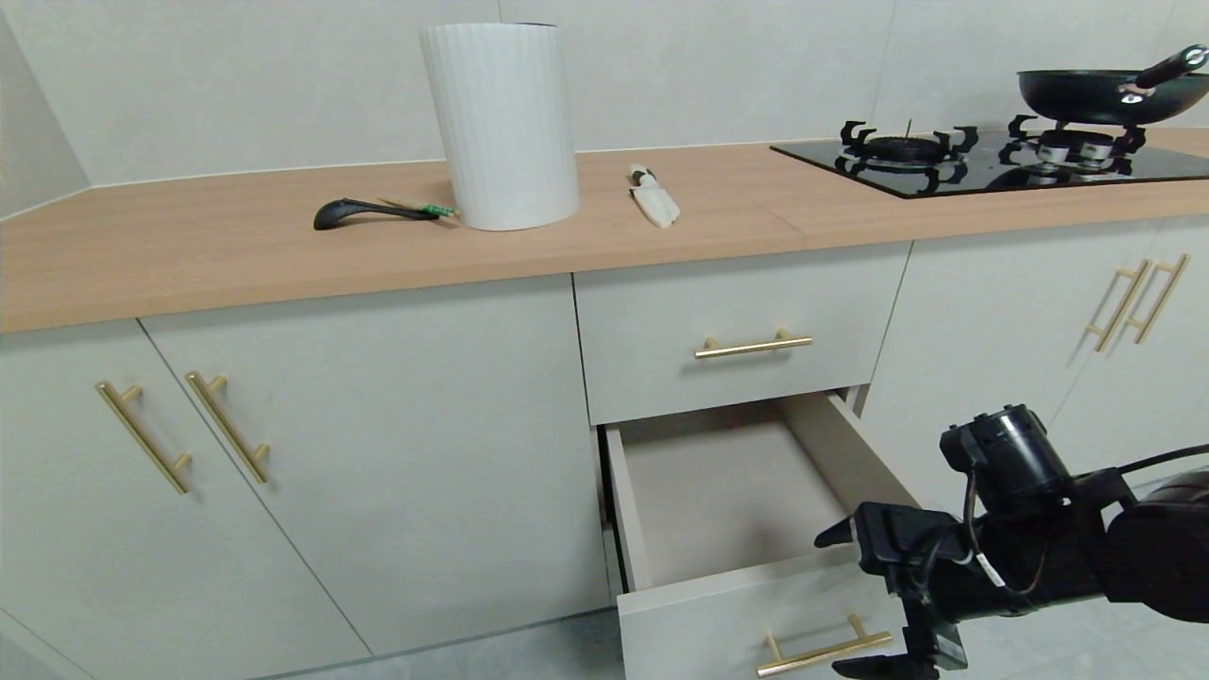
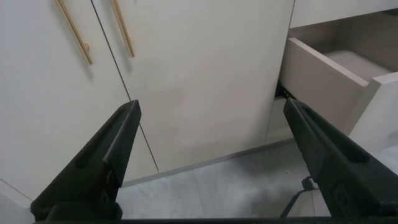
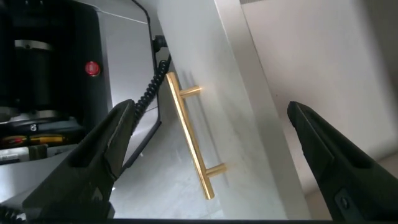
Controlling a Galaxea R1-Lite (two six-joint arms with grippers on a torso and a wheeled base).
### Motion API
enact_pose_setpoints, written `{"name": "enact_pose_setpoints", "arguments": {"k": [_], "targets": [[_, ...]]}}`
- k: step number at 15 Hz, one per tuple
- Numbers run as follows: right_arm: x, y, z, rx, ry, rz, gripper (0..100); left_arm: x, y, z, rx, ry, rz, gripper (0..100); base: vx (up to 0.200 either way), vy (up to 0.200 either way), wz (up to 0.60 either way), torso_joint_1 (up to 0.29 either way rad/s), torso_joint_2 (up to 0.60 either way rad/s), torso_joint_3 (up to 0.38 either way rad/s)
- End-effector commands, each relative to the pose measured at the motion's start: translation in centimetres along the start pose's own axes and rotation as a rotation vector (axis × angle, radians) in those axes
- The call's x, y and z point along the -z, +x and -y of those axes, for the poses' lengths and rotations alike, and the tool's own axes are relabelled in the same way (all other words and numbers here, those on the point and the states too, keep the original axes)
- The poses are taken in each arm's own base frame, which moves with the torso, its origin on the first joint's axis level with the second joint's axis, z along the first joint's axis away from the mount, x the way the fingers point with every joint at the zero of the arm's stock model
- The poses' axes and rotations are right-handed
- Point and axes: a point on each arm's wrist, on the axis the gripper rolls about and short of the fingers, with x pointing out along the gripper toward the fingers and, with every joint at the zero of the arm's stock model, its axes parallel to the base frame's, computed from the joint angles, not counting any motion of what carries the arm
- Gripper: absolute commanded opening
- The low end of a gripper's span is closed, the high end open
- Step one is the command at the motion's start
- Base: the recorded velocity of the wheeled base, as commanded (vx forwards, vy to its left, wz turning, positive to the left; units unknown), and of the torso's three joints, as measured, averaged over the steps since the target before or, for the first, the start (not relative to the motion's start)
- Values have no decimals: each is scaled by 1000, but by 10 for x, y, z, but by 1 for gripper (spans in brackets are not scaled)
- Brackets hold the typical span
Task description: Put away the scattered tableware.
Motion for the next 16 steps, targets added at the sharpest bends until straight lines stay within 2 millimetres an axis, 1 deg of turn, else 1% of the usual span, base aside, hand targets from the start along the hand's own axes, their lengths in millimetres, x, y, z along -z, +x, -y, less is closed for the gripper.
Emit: {"name": "enact_pose_setpoints", "arguments": {"k": [1,3,5,6,7,8,9,10,11,12,13,14,15,16], "targets": [[-2,-13,-14,5,-5,9,100,0,0,0,0,0,1,100,0,0,0,0,0,0],[-8,-32,-26,46,24,38,100,0,0,0,0,-1,1,100,0,0,0,0,0,0],[-22,-55,-32,132,55,114,100,0,0,0,0,0,1,100,0,0,0,0,0,0],[-30,-67,-39,162,82,161,100,0,0,0,-1,0,1,100,0,0,0,0,0,0],[-34,-82,-55,175,194,219,100,0,0,0,0,0,1,100,0,0,0,0,0,0],[-32,-94,-69,194,304,259,100,0,0,0,0,-1,1,100,0,0,0,0,0,0],[-28,-107,-85,250,377,307,100,0,0,0,-1,-1,1,100,0,0,0,0,0,0],[-24,-121,-101,331,446,373,100,0,0,0,0,-1,1,100,0,0,0,0,0,0],[-22,-130,-112,393,479,416,100,0,0,0,-1,-1,1,100,0,0,0,0,0,0],[-17,-151,-130,567,513,481,100,0,0,0,0,-1,1,100,0,0,0,0,0,0],[-12,-167,-143,735,519,520,100,0,0,0,0,-1,1,100,0,0,0,0,0,0],[-8,-175,-152,833,540,540,100,0,0,0,-1,-1,1,100,0,0,0,0,0,0],[-2,-181,-165,945,584,573,100,0,0,0,-1,-1,1,100,0,0,0,0,0,0],[4,-182,-177,1035,592,579,100,0,0,0,-4,-1,0,100,0,0,0,0,0,0]]}}
